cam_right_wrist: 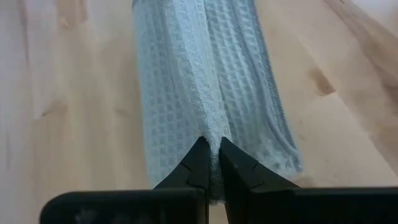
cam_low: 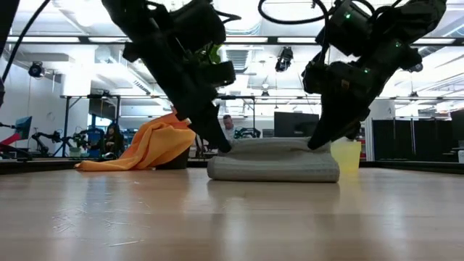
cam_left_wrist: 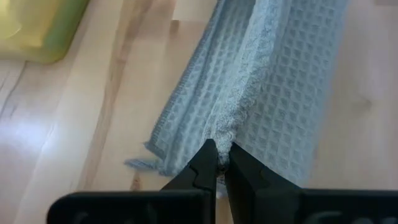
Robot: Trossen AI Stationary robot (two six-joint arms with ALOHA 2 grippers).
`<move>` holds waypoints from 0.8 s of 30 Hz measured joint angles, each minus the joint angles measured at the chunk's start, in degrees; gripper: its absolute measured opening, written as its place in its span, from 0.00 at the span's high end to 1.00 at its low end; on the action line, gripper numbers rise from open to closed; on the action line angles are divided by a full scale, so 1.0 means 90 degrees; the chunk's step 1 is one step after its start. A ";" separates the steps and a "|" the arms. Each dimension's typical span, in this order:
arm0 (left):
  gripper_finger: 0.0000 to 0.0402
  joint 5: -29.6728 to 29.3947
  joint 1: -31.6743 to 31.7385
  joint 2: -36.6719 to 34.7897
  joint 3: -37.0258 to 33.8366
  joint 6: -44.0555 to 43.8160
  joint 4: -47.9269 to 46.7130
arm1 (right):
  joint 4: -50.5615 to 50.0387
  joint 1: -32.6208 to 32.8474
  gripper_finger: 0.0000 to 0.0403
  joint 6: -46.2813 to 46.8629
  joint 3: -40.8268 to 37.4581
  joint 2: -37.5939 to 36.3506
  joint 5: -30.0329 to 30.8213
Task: Fold microfiber towels
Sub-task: Fold the gray microfiber towel
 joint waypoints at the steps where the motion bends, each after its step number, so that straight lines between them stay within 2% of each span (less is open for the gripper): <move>1: 1.00 -0.0083 0.0008 0.0043 0.0002 -0.0007 0.0057 | -0.0018 -0.0031 0.97 -0.0002 -0.0002 0.0000 0.0000; 5: 0.98 -0.0444 0.0043 0.0121 0.0002 -0.0022 0.0326 | -0.0122 -0.0128 0.97 -0.0003 -0.0005 0.0005 0.0076; 9: 0.97 -0.0881 0.0094 0.0121 0.0002 -0.0024 0.0402 | -0.0082 -0.0182 0.95 0.0006 -0.0005 0.0005 0.0446; 17: 0.96 -0.1076 0.0223 0.0150 -0.0007 -0.0010 0.0350 | -0.0166 -0.0529 0.82 0.0111 -0.0014 0.0006 0.0808; 24: 0.92 -0.1621 0.0421 0.0147 -0.0010 0.0012 0.0204 | -0.0037 -0.0782 0.74 0.0137 -0.0015 -0.0009 0.1155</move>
